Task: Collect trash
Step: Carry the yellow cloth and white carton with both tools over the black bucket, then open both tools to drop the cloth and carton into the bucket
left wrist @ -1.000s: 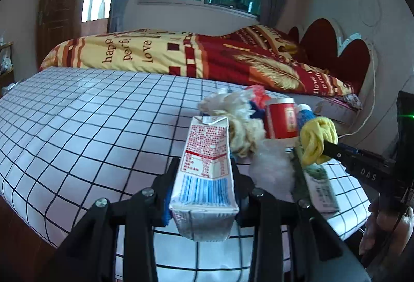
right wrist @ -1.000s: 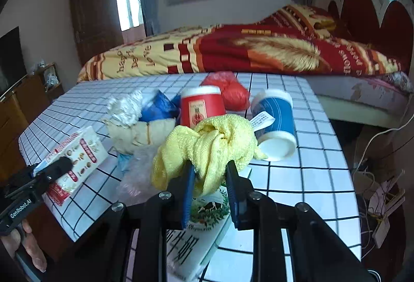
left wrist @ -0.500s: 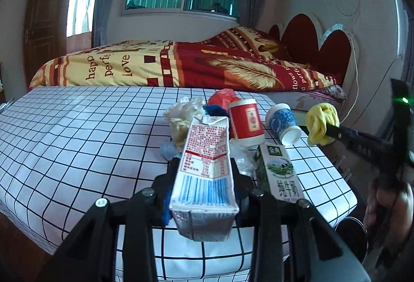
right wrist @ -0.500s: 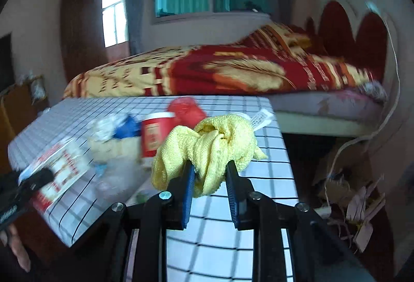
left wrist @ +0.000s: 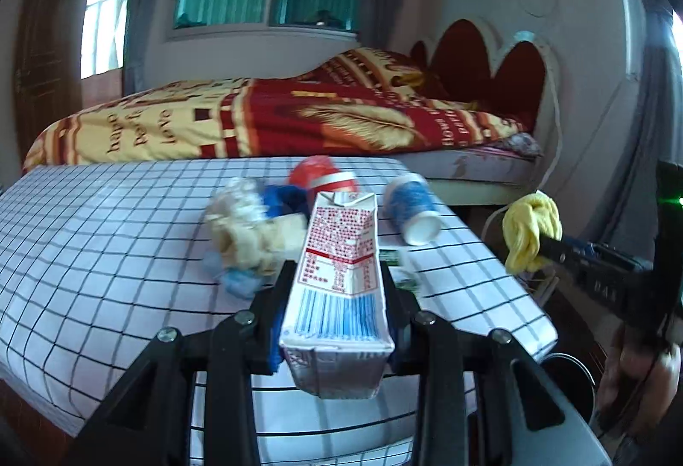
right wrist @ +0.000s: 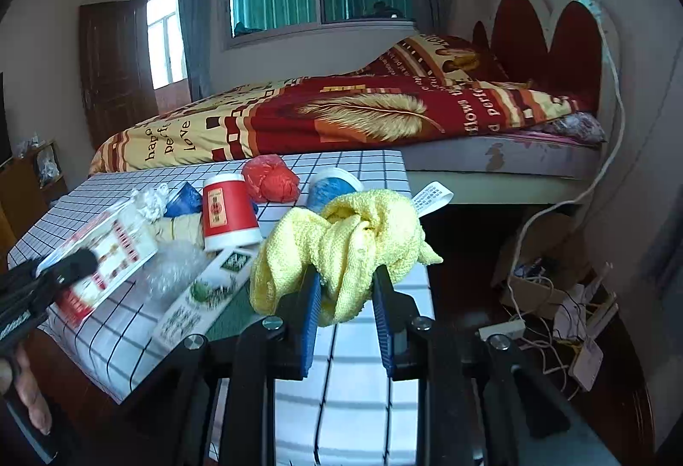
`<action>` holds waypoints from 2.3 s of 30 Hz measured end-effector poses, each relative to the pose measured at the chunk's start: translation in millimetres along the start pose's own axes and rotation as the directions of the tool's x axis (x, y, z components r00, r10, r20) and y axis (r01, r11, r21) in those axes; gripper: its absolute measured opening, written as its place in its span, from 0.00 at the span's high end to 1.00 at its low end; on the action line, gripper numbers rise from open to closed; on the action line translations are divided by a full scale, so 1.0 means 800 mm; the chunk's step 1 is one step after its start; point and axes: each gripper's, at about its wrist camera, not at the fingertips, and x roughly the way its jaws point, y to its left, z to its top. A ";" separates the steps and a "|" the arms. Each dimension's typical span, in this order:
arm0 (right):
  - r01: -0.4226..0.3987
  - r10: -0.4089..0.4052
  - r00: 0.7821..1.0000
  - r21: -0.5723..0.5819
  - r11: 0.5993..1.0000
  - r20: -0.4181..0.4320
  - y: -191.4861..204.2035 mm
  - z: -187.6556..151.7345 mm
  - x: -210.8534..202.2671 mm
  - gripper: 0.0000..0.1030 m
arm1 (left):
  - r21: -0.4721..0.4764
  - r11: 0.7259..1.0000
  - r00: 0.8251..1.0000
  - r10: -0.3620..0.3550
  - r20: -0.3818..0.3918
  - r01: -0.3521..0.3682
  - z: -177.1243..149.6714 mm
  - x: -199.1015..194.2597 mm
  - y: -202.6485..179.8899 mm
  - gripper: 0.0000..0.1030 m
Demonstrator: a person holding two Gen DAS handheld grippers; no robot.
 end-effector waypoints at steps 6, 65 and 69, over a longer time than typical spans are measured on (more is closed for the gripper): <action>0.052 -0.052 0.999 0.043 0.998 0.005 -0.030 -0.028 -0.053 0.75 | 0.059 0.994 0.996 -0.087 -0.017 0.088 -0.008 -0.004 -0.059 0.65; 0.398 -0.284 0.821 0.142 0.906 -0.495 -0.312 -0.337 -0.090 0.11 | 0.252 0.773 0.709 -0.330 -0.623 0.581 -0.222 0.110 -0.402 0.30; 0.467 -0.325 0.794 0.174 0.867 -0.514 -0.333 -0.352 -0.098 0.03 | 0.313 0.804 0.772 -0.260 -0.580 0.505 -0.225 0.110 -0.392 0.02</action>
